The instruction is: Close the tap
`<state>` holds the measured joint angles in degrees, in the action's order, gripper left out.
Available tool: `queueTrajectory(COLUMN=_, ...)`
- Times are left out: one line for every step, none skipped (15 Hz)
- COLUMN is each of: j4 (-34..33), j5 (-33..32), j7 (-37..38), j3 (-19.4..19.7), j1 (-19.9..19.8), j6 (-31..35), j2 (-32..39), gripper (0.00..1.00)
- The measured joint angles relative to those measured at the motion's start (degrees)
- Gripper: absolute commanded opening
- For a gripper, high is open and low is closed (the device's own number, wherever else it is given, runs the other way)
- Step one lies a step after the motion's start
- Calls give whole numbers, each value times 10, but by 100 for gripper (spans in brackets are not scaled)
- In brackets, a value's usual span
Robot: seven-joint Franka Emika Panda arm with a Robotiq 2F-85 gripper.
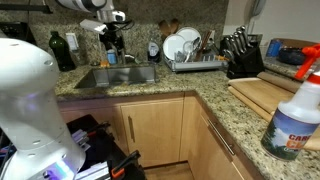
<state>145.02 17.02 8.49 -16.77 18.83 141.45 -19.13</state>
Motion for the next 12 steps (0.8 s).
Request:
queueTrajectory(j4=-2, j5=-6, j7=4, j3=-15, j1=5, j6=51, j2=21, gripper=100)
queueTrajectory(j4=-6, j5=-20, j7=8, j3=-25, j1=5, j6=105, j2=42, gripper=100)
queueTrajectory(j4=-10, j5=-39, j7=13, j3=-29, j1=4, j6=157, j2=62, gripper=100)
queueTrajectory(j4=-14, j5=-57, j7=20, j3=-30, j1=3, j6=205, j2=83, gripper=100)
queueTrajectory(j4=-20, j5=-61, j7=24, j3=-28, j1=1, j6=232, j2=102, gripper=100)
queueTrajectory(j4=-30, j5=-59, j7=27, j3=-21, j1=-1, j6=237, j2=124, gripper=100)
queueTrajectory(j4=-42, j5=-49, j7=27, j3=-14, j1=-1, j6=231, j2=143, gripper=100)
queueTrajectory(j4=-54, j5=-41, j7=25, j3=-8, j1=-1, j6=225, j2=159, gripper=100)
queueTrajectory(j4=-63, j5=-39, j7=25, j3=-4, j1=-1, j6=223, j2=170, gripper=100)
queueTrajectory(j4=-68, j5=-38, j7=25, j3=-3, j1=-1, j6=222, j2=175, gripper=100)
queueTrajectory(j4=-71, j5=-38, j7=25, j3=-4, j1=0, j6=221, j2=177, gripper=100)
queueTrajectory(j4=-70, j5=-42, j7=30, j3=-2, j1=-1, j6=222, j2=177, gripper=100)
